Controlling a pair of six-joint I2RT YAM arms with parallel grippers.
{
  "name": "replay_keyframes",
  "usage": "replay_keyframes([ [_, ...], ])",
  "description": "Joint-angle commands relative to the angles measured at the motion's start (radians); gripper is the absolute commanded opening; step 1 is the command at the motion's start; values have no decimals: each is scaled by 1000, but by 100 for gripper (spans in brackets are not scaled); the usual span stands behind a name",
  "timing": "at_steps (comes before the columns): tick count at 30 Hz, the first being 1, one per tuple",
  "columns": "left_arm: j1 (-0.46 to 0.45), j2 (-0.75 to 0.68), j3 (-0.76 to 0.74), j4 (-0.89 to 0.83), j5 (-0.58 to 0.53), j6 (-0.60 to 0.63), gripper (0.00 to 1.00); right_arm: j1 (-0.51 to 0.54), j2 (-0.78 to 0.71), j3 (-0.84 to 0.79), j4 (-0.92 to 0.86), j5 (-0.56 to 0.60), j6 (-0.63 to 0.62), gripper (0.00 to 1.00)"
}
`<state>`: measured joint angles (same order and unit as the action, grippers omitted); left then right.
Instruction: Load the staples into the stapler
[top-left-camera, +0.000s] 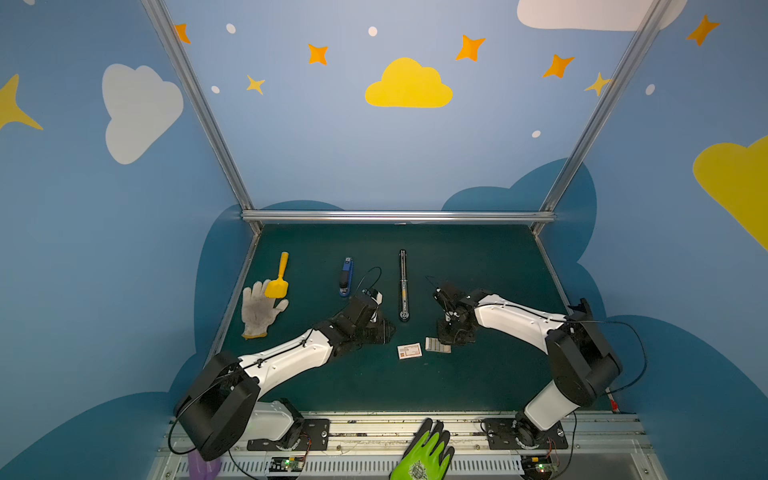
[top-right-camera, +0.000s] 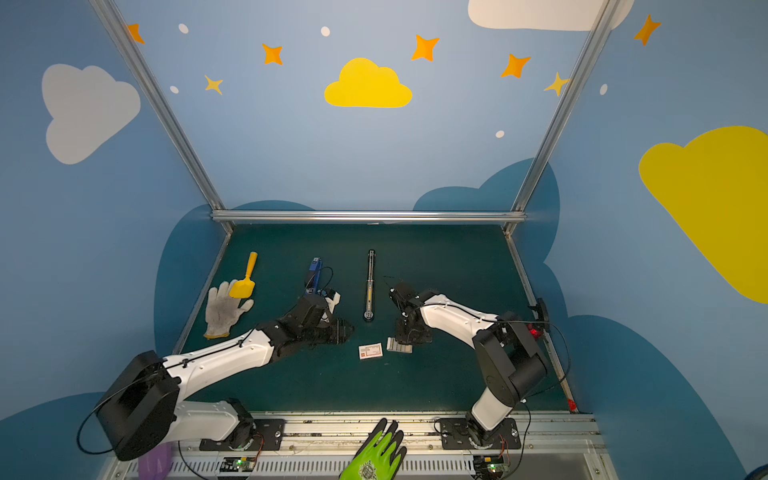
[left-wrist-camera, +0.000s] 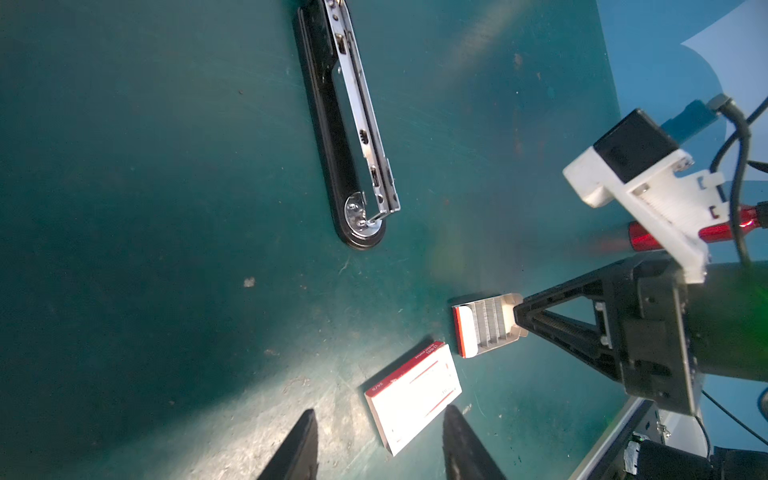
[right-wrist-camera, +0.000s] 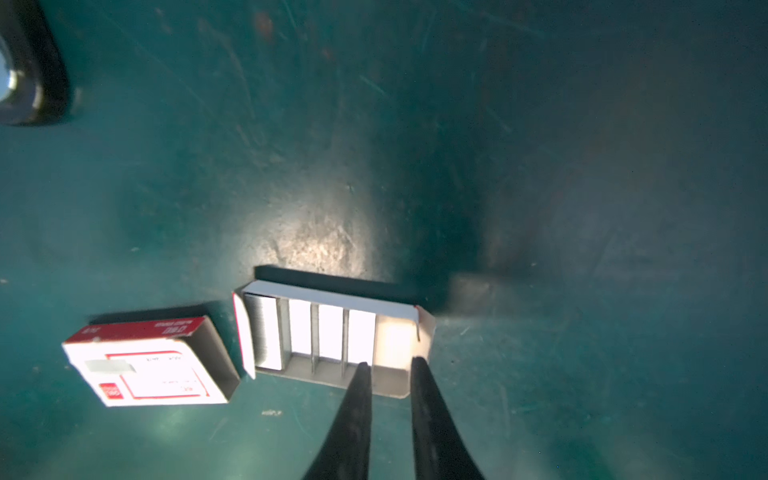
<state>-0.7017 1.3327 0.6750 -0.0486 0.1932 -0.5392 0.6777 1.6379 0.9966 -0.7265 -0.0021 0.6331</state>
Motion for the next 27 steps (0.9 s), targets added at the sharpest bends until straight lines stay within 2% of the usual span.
replay_keyframes([
  [1,-3,-8,-8,5,-12,-7,49,9,14,-17,-1,-15,19,20],
  [12,-3,-7,-15,10,-19,-13,49,20,52,-22,27,-33,26,19],
  [22,-2,-14,-28,10,-28,-15,49,22,73,-21,27,-40,24,12],
  [27,-3,-16,-29,10,-32,-16,49,21,63,-15,11,-33,25,5],
])
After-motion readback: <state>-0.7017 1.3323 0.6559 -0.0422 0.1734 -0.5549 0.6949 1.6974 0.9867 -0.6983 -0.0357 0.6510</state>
